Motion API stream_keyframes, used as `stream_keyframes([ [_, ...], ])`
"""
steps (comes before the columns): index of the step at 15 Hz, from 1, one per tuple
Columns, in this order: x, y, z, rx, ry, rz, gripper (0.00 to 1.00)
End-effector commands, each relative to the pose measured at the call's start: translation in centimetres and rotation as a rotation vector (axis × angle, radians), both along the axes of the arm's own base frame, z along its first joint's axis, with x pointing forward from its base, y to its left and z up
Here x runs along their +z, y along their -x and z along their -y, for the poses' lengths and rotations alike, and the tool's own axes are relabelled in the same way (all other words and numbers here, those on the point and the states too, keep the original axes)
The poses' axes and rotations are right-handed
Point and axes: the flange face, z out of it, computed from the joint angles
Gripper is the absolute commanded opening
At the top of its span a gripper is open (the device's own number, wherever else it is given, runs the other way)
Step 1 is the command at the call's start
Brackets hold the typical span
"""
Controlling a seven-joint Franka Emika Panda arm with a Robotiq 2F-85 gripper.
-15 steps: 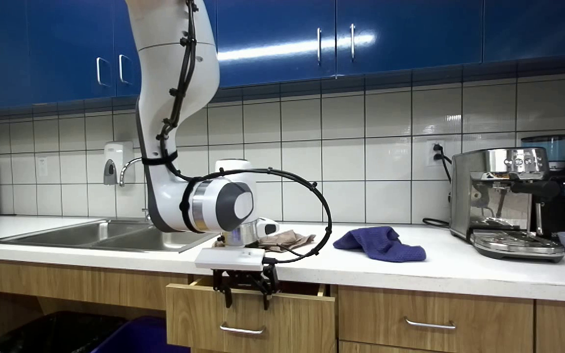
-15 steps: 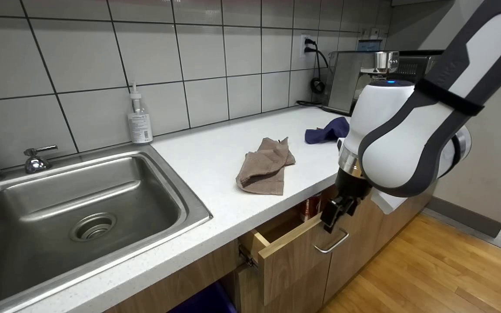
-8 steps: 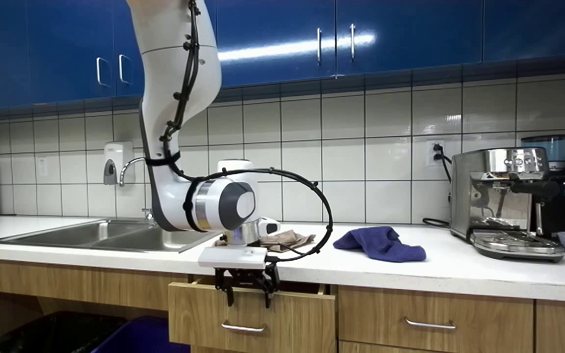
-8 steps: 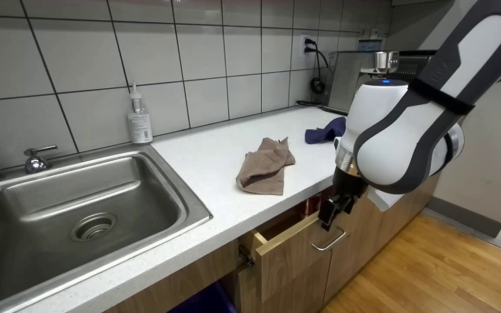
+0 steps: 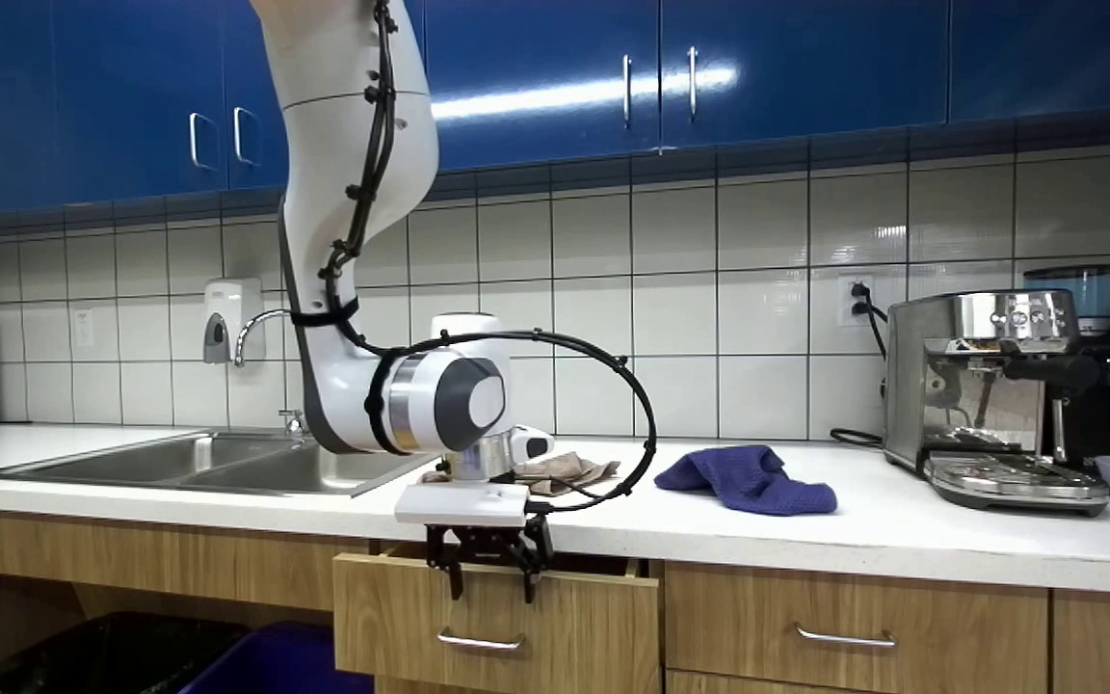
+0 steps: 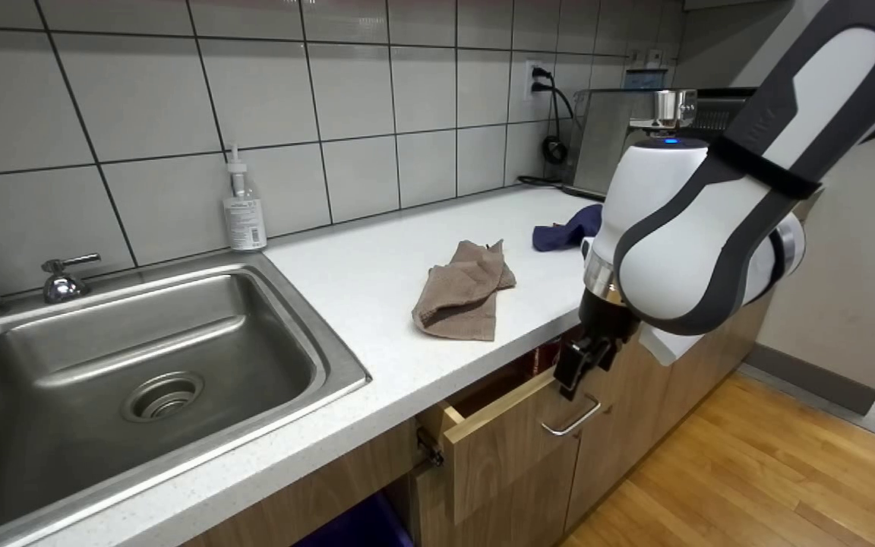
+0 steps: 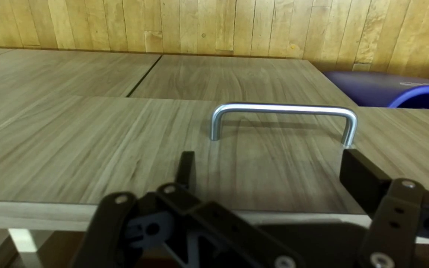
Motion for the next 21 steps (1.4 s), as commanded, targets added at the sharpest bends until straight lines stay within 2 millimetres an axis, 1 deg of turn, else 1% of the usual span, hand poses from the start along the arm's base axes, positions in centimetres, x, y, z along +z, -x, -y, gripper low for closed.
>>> stream_keyframes([
  [1,0.8,-1.7,1.0,0.028,0.007,0.018,1.0],
  [10,0.9,-2.9,1.2,0.031,0.01,0.029,1.0],
  [12,0.9,-2.8,1.2,0.036,0.011,0.031,1.0],
  [15,1.2,-2.1,0.9,0.05,0.014,0.031,1.0],
  [21,2.2,-0.4,0.1,0.082,0.025,0.044,1.0],
])
